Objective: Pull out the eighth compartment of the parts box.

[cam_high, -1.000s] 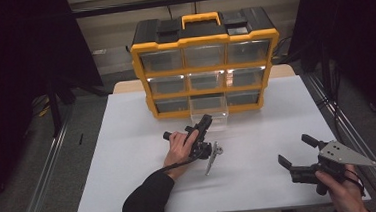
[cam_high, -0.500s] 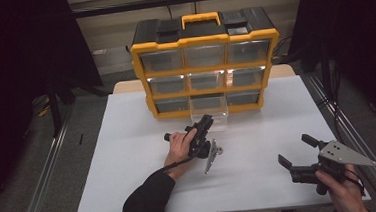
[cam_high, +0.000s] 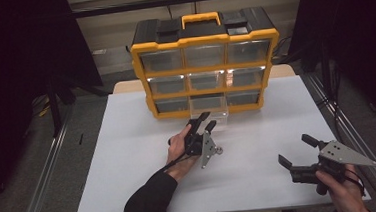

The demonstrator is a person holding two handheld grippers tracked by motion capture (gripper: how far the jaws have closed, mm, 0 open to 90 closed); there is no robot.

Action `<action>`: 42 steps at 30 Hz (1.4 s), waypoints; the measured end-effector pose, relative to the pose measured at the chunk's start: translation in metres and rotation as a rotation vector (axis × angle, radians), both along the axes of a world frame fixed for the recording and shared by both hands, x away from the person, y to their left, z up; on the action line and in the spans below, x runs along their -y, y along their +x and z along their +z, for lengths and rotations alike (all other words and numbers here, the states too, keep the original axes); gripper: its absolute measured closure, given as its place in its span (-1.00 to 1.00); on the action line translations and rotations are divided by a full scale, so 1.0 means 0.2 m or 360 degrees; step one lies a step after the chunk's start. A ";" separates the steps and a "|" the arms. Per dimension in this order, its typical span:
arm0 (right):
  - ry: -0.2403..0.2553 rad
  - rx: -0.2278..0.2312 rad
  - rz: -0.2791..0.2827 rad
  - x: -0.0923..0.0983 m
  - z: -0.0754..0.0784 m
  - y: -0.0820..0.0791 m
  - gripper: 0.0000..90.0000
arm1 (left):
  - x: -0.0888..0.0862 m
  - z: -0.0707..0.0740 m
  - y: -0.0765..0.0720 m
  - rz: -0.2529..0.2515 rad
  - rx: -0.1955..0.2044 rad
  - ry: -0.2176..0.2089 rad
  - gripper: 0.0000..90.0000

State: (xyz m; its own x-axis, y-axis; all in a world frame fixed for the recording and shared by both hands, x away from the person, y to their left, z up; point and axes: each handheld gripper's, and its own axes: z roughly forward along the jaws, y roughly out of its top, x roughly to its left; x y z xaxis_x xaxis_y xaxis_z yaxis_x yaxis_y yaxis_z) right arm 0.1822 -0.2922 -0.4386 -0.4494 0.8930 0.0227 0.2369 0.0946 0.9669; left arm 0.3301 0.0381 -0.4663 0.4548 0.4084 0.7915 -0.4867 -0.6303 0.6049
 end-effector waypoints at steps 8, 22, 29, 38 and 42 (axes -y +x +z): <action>-0.0004 0.0003 -0.0017 0.00 0.00 0.00 -1.00 | -0.08 0.08 0.01 -0.0005 -0.0353 -0.0375 -0.09; -0.0003 0.0003 -0.0025 0.01 0.00 -0.01 -1.00 | -0.22 0.15 0.04 0.0038 -0.0986 -0.0833 -0.53; 0.0002 0.0005 -0.0037 0.01 0.00 -0.02 -1.00 | -0.31 0.21 0.04 0.0078 -0.1087 -0.0895 -0.69; 0.0007 0.0005 -0.0052 0.02 0.00 -0.03 -1.00 | -0.44 0.22 0.01 0.0050 -0.1228 -0.0884 -0.88; 0.0003 0.0000 -0.0063 0.02 0.00 -0.03 -1.00 | -0.49 0.22 -0.04 0.0095 -0.1194 -0.0924 -0.92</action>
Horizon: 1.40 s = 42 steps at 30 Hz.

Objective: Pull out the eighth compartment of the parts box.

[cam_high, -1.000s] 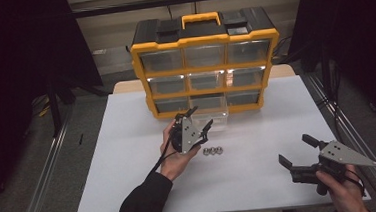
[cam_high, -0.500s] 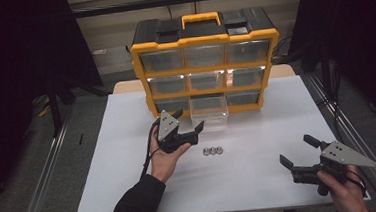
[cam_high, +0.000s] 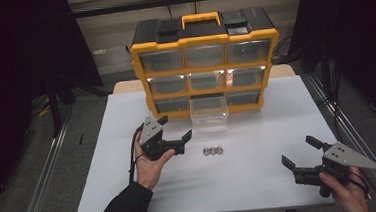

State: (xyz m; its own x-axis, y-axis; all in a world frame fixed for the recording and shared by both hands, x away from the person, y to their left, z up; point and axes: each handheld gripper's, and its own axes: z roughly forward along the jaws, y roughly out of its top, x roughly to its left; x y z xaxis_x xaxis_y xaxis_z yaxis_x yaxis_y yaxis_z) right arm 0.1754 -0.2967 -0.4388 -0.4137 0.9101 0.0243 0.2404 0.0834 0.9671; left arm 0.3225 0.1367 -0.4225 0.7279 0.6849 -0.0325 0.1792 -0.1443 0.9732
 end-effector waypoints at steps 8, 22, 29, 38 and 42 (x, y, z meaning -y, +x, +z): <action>0.0002 -0.0006 -0.0012 0.01 0.00 -0.01 -1.00 | -0.11 0.00 -0.07 -0.0057 -0.0006 0.0035 -0.94; 0.0003 -0.0010 -0.0005 0.01 0.00 -0.01 -1.00 | -0.24 -0.02 -0.21 -0.0111 0.0026 0.0052 -0.94; 0.0004 -0.0010 -0.0006 0.01 0.00 -0.01 -1.00 | -0.33 -0.05 -0.24 -0.0042 0.0030 -0.0013 -0.94; 0.0007 -0.0017 -0.0015 0.01 0.00 0.01 -1.00 | -0.44 -0.07 -0.31 -0.0019 0.0068 0.0017 -0.94; 0.0007 -0.0015 -0.0029 0.01 0.00 0.02 -1.00 | -0.47 -0.07 -0.34 -0.0024 0.0055 0.0032 -0.94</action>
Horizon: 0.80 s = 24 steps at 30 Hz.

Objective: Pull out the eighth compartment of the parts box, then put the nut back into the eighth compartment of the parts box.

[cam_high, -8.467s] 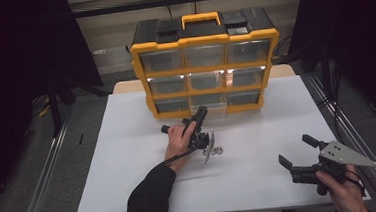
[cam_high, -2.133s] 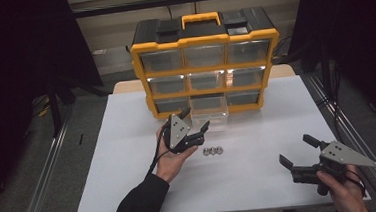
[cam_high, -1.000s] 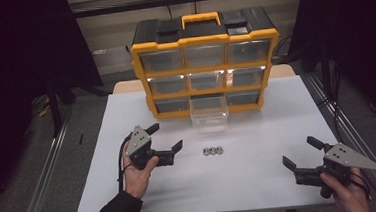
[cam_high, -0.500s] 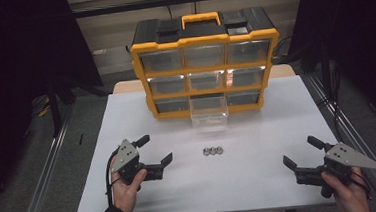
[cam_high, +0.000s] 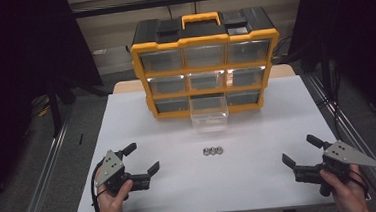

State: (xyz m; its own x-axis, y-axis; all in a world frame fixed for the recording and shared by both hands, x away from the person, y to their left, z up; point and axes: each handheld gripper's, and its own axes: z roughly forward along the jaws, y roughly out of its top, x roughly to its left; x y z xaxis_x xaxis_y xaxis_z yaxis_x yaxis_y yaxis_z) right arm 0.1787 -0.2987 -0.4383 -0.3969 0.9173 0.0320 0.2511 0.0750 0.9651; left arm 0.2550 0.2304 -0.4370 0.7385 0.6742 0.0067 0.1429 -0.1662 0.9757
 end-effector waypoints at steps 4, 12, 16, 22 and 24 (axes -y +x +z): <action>-0.0002 0.0009 0.0004 0.00 0.00 0.00 -1.00 | -0.02 0.00 -0.03 0.0029 0.0001 0.0012 -0.94; -0.0005 0.0014 0.0012 0.01 0.00 -0.02 -1.00 | -0.05 0.00 -0.05 0.0161 -0.0070 -0.0023 -0.94; -0.0006 0.0015 0.0017 0.01 0.00 -0.01 -1.00 | -0.04 0.00 -0.05 0.0141 -0.0071 -0.0006 -0.94; 0.0001 0.0008 0.0017 0.00 0.01 -0.01 -1.00 | -0.05 0.00 -0.04 0.0137 -0.0058 -0.0001 -0.94; -0.0006 0.0012 0.0024 0.00 0.00 0.00 -1.00 | -0.05 -0.01 -0.04 0.0136 -0.0059 -0.0001 -0.94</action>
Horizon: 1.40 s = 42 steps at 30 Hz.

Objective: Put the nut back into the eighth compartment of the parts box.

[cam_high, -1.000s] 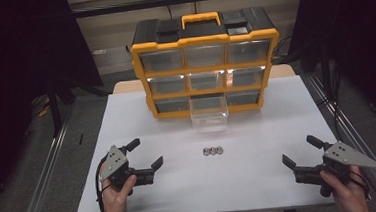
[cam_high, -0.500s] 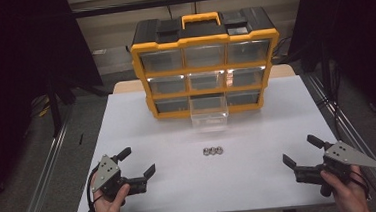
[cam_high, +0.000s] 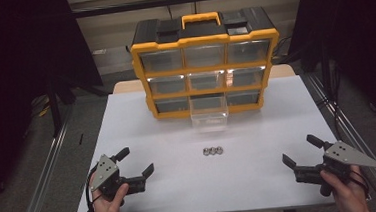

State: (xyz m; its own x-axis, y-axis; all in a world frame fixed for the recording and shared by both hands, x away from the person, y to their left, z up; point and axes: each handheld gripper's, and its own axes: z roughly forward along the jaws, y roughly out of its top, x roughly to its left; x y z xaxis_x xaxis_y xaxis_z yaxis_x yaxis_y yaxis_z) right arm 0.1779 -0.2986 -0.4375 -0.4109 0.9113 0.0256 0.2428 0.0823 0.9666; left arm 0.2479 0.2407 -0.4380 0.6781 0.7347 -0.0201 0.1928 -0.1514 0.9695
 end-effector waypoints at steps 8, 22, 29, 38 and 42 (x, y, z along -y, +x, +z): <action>0.0011 -0.0003 -0.0012 0.00 0.00 0.00 -1.00 | 0.00 0.00 0.01 -0.0013 -0.0023 -0.0010 -0.94; 0.0005 0.0002 0.0029 -0.01 0.00 0.02 -1.00 | 0.08 0.03 0.04 -0.0056 -0.0022 0.0033 -0.94; -0.0003 0.0007 0.0042 -0.02 0.00 0.03 -1.00 | 0.14 0.04 0.08 -0.0092 -0.0048 0.0048 -0.94; -0.0008 -0.0008 0.0052 -0.02 0.00 0.03 -1.00 | 0.22 0.03 0.13 -0.0156 -0.0078 0.0046 -0.94; -0.0008 -0.0005 0.0048 -0.02 0.00 0.03 -1.00 | 0.25 0.04 0.14 -0.0165 -0.0072 0.0067 -0.94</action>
State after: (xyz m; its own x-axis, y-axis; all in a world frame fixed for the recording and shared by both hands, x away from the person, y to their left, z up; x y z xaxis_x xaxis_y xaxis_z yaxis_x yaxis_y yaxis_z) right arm 0.1838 -0.2953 -0.4382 -0.4384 0.8985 0.0225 0.2433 0.0946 0.9653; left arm 0.2767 0.1911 -0.4292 0.7497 0.6614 -0.0229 0.2173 -0.2133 0.9525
